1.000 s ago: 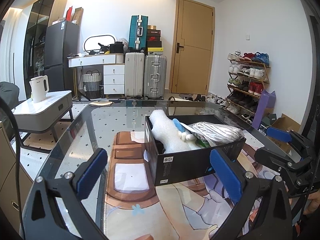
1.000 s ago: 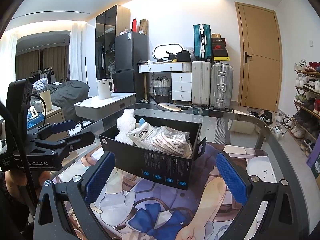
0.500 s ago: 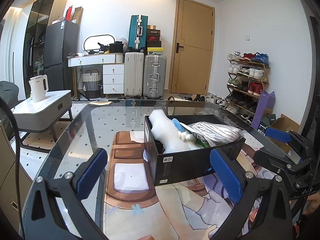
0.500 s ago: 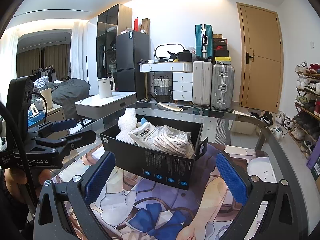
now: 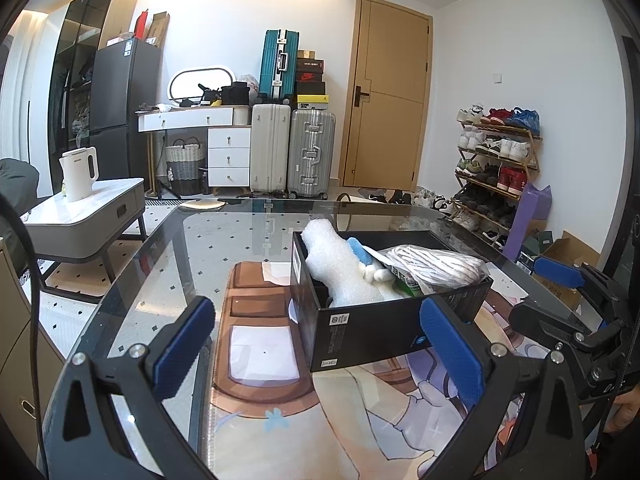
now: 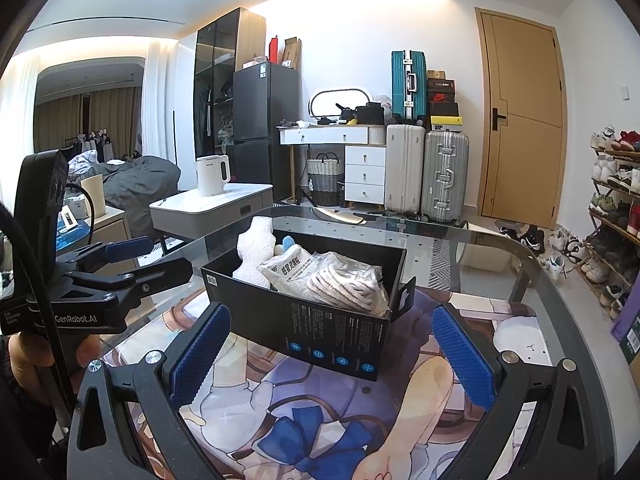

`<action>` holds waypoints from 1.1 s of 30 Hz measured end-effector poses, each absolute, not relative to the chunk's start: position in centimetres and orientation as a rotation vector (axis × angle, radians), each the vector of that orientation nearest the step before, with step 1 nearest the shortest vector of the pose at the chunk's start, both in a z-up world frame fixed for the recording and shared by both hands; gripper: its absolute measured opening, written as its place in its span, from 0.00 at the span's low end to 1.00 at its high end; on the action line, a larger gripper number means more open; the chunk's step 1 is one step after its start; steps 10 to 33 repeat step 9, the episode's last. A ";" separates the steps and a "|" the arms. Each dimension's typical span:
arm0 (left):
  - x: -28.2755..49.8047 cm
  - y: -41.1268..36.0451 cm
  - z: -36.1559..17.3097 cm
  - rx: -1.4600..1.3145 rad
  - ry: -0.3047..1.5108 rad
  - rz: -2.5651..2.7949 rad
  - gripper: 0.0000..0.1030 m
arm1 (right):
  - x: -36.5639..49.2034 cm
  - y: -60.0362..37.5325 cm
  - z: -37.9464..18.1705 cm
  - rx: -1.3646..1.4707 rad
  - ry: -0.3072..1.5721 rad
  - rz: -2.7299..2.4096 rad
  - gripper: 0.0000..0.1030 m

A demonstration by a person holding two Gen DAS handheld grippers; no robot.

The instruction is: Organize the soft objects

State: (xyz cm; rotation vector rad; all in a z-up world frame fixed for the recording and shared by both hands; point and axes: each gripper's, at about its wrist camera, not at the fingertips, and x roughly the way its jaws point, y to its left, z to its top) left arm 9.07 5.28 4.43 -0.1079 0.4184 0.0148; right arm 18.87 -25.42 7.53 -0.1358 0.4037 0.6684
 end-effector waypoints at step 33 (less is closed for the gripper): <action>9.1 5.3 4.4 -0.117 0.424 0.025 1.00 | 18.8 -25.5 7.5 -0.134 0.404 0.668 1.00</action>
